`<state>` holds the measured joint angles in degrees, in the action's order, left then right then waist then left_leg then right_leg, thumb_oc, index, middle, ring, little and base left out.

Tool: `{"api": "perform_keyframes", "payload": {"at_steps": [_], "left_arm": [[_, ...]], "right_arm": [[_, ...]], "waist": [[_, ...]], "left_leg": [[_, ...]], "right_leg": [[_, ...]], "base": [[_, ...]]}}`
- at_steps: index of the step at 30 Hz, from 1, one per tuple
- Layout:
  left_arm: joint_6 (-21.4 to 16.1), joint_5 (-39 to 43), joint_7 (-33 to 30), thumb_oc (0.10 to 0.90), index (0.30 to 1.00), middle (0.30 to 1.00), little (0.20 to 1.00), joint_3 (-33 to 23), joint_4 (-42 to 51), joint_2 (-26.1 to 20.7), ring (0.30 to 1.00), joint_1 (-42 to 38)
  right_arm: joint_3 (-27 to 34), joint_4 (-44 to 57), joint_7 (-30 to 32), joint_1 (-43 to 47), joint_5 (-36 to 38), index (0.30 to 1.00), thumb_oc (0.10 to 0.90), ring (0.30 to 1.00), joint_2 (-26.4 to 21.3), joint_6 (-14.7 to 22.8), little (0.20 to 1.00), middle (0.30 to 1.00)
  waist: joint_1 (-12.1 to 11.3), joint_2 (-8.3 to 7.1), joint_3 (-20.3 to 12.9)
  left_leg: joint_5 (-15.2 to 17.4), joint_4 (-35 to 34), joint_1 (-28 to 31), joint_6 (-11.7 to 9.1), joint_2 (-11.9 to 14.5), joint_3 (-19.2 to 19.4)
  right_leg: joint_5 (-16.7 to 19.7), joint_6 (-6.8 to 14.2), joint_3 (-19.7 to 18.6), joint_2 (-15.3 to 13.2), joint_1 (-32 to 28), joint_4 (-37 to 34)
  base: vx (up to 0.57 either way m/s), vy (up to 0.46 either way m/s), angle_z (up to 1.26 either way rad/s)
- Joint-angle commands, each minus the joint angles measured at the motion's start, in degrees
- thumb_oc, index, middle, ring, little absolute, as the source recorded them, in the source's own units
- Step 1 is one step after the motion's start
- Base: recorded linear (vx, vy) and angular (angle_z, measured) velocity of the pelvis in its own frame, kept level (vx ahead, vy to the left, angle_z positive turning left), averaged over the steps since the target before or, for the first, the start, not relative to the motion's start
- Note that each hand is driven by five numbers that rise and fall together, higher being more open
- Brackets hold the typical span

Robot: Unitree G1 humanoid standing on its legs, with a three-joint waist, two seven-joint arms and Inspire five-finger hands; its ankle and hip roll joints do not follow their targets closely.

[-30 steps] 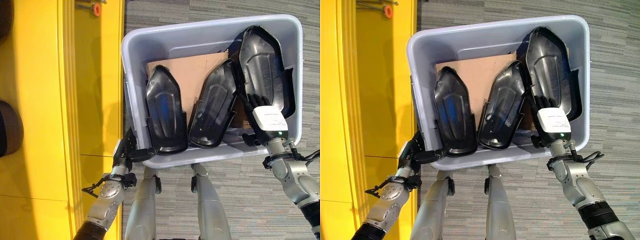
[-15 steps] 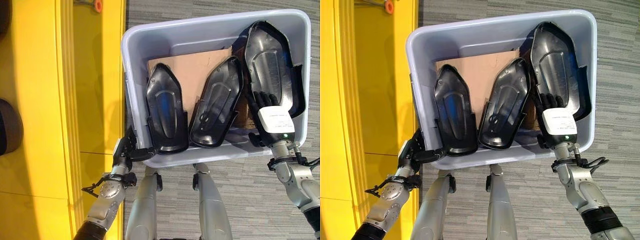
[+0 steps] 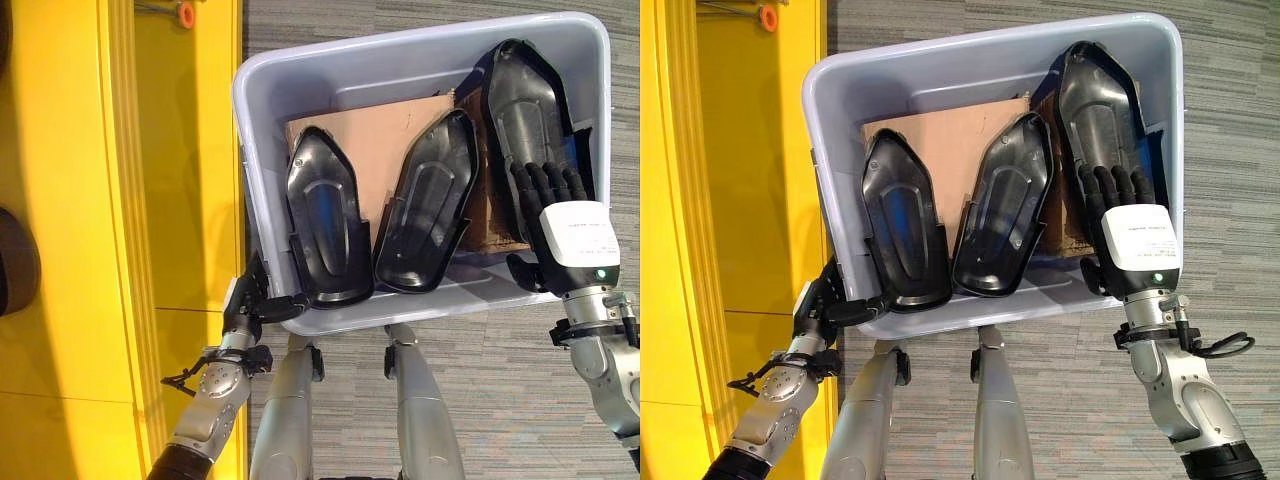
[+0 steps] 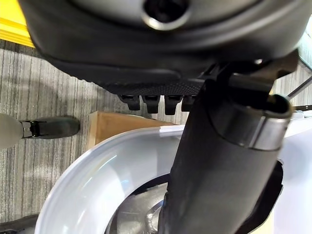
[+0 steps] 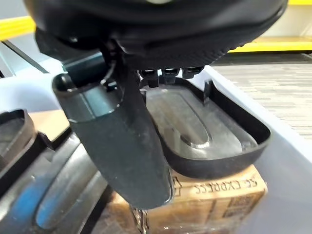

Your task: Move parts from the plastic box to the shelf.

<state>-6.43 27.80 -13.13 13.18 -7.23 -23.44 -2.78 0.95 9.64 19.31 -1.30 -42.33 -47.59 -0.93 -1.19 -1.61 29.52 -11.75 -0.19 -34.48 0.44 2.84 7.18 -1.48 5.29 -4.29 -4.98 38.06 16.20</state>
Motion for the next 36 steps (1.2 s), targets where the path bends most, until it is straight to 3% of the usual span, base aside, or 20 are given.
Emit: {"api": "perform_keyframes", "payload": {"at_steps": [1, 9, 11, 14, 15, 16, 17, 20, 22, 24, 28, 30, 31, 33, 34, 36], "left_arm": [[-1.4, -2.2, -1.4, 0.900, 1.000, 1.000, 1.000, -2.5, 0.7, -0.6, 1.000, 2.3], [-1.4, -2.1, -1.6, 0.900, 1.000, 1.000, 1.000, -2.3, 0.8, -0.6, 1.000, 2.5], [-1.4, -2.1, -1.6, 0.900, 1.000, 1.000, 1.000, -2.3, 0.8, -0.7, 1.000, 2.5], [-1.5, -2.0, -1.4, 0.900, 1.000, 1.000, 1.000, -2.0, 0.9, -0.8, 1.000, 2.5], [-1.7, -1.9, -1.5, 0.900, 1.000, 1.000, 1.000, -2.0, 0.8, -0.8, 1.000, 2.4], [-1.7, -1.9, -1.5, 0.900, 1.000, 1.000, 1.000, -2.0, 0.8, -0.8, 1.000, 2.5], [-1.7, -1.8, -1.4, 0.900, 1.000, 1.000, 1.000, -1.9, 0.7, -0.8, 1.000, 2.4], [-1.8, -1.8, -1.3, 0.900, 1.000, 1.000, 1.000, -2.0, 0.6, -0.8, 1.000, 2.2], [-1.9, -1.5, -1.3, 0.900, 1.000, 1.000, 1.000, -1.9, 0.6, -0.8, 1.000, 2.1], [-2.0, -1.4, -1.3, 0.900, 1.000, 1.000, 1.000, -2.0, 0.6, -0.7, 1.000, 2.3], [-2.0, -1.4, -1.2, 0.900, 1.000, 1.000, 1.000, -1.8, 0.3, -0.7, 1.000, 2.2], [-2.1, -1.3, -1.1, 0.900, 1.000, 1.000, 1.000, -1.7, 0.2, -0.7, 1.000, 2.1], [-2.1, -1.3, -1.1, 0.900, 1.000, 1.000, 1.000, -1.8, 0.2, -0.7, 1.000, 2.1], [-2.2, -1.3, -0.9, 0.900, 1.000, 1.000, 1.000, -1.7, 0.1, -0.8, 1.000, 2.0], [-2.2, -1.3, -0.9, 0.900, 1.000, 1.000, 1.000, -1.6, 0.0, -0.8, 1.000, 1.9], [-2.3, -1.4, -0.9, 0.900, 1.000, 1.000, 1.000, -1.5, -0.1, -0.7, 1.000, 1.9]], "right_arm": [[4.9, 4.2, 4.0, 1.7, 1.9, 1.000, 0.900, 1.000, -2.3, 1.0, 1.000, 1.000], [5.5, 4.0, 4.5, 1.4, 2.6, 1.000, 0.900, 1.000, -2.7, 0.8, 1.000, 1.000], [5.4, 3.6, 4.7, 1.6, 2.8, 1.000, 0.900, 1.000, -2.7, 0.8, 1.000, 1.000], [5.1, 2.3, 4.8, 2.1, 2.8, 1.000, 0.900, 1.000, -3.1, 0.3, 1.000, 1.000], [5.2, 1.7, 5.0, 2.3, 2.9, 1.000, 0.900, 1.000, -3.2, 0.1, 1.000, 1.000], [5.1, 1.6, 5.1, 2.4, 2.9, 1.000, 0.900, 1.000, -3.2, 0.1, 1.000, 1.000], [5.1, 0.6, 5.1, 2.7, 2.7, 1.000, 0.900, 1.000, -3.4, -0.4, 1.000, 1.000], [4.7, -1.4, 5.3, 3.9, 2.3, 1.000, 0.900, 1.000, -4.1, -1.1, 1.000, 1.000], [4.3, -2.4, 5.4, 4.7, 2.1, 1.000, 0.900, 1.000, -4.4, -1.4, 1.000, 1.000], [4.2, -3.0, 5.6, 5.1, 2.4, 1.000, 0.900, 1.000, -4.5, -1.6, 1.000, 1.000], [3.5, -4.8, 5.4, 6.1, 2.5, 1.000, 0.900, 1.000, -4.8, -2.0, 1.000, 1.000], [2.5, -6.5, 5.1, 7.1, 2.6, 1.000, 0.900, 1.000, -5.0, -2.2, 1.000, 1.000], [2.4, -6.6, 5.1, 7.2, 2.6, 1.000, 0.900, 1.000, -5.0, -2.2, 1.000, 1.000], [1.5, -7.6, 4.8, 8.0, 2.6, 1.000, 0.900, 1.000, -5.4, -2.2, 1.000, 1.000], [1.1, -8.4, 4.7, 8.5, 2.9, 1.000, 0.900, 1.000, -5.5, -2.3, 1.000, 1.000], [0.2, -9.4, 4.5, 9.7, 2.9, 1.000, 0.900, 1.000, -5.8, -2.5, 1.000, 1.000]], "waist": [[1.0, -1.57, 0.3], [1.2, -1.60, 0.3], [1.1, -1.53, 0.2], [1.1, -1.54, 0.3], [1.0, -1.50, 0.2], [1.0, -1.55, 0.3], [0.9, -1.46, 0.2], [0.9, -1.30, 0.3], [0.8, -1.17, 0.2], [0.8, -1.19, 0.3], [0.5, -1.06, 0.2], [0.3, -0.95, 0.3], [0.3, -0.93, 0.2], [0.2, -0.83, 0.3], [0.1, -0.74, 0.2], [0.0, -0.71, 0.3]], "left_leg": [[9.9, 8.3, -0.2, -1.4, -0.6, -0.8], [10.0, 8.2, 0.0, -1.4, -0.5, -0.7], [11.3, 8.2, 0.7, -1.8, -0.6, -1.2], [10.0, 8.3, -0.1, -1.5, -0.5, -0.7], [11.4, 8.3, 0.6, -1.8, -0.6, -1.2], [10.0, 8.4, -0.1, -1.4, -0.5, -0.7], [11.4, 8.4, 0.6, -1.8, -0.6, -1.2], [10.0, 8.5, -0.3, -1.5, -0.7, -0.7], [11.3, 8.4, 0.4, -1.8, -0.7, -1.2], [9.9, 8.5, -0.5, -1.5, -0.6, -0.7], [11.3, 8.5, 0.1, -1.8, -0.7, -1.3], [9.9, 8.6, -0.7, -1.5, -0.7, -0.9], [11.3, 8.5, 0.1, -1.8, -0.8, -1.4], [9.9, 8.6, -0.7, -1.5, -0.7, -0.9], [11.3, 8.5, 0.1, -1.8, -0.8, -1.4], [9.9, 8.6, -0.8, -1.5, -0.7, -0.9]], "right_leg": [[4.2, 0.7, 7.0, -1.5, -8.7, -7.9], [4.1, 0.6, 7.0, -1.5, -8.8, -8.0], [3.0, 0.8, 6.7, -1.4, -9.5, -7.9], [4.1, 0.5, 7.0, -1.5, -8.8, -7.9], [3.1, 0.8, 6.6, -1.4, -9.3, -7.8], [4.2, 0.6, 6.9, -1.5, -8.7, -7.9], [3.1, 0.8, 6.6, -1.4, -9.2, -7.7], [4.1, 0.5, 7.0, -1.4, -8.3, -7.6], [3.1, 0.8, 6.7, -1.4, -9.0, -7.5], [4.1, 0.5, 7.0, -1.5, -8.2, -7.5], [3.1, 0.7, 6.7, -1.4, -8.8, -7.4], [4.0, 0.3, 7.0, -1.4, -8.1, -7.4], [3.0, 0.6, 6.7, -1.4, -8.8, -7.3], [4.1, 0.4, 7.1, -1.5, -8.0, -7.4], [3.0, 0.6, 6.8, -1.4, -8.6, -7.3], [4.1, 0.3, 7.2, -1.5, -7.9, -7.3]], "base": [[0.00, 0.000, 0.00], [0.01, 0.000, 0.00], [0.04, -0.002, 0.00], [-0.03, -0.002, -0.02], [0.00, 0.000, 0.00], [0.07, 0.001, 0.00], [0.00, 0.000, 0.00], [-0.03, 0.000, 0.00], [0.04, 0.000, -0.01], [-0.08, -0.005, -0.01], [0.04, -0.003, 0.00], [-0.04, -0.006, 0.00], [0.07, -0.007, 0.01], [0.00, 0.000, 0.00], [-0.08, -0.004, 0.00], [-0.04, -0.006, 0.00]]}}
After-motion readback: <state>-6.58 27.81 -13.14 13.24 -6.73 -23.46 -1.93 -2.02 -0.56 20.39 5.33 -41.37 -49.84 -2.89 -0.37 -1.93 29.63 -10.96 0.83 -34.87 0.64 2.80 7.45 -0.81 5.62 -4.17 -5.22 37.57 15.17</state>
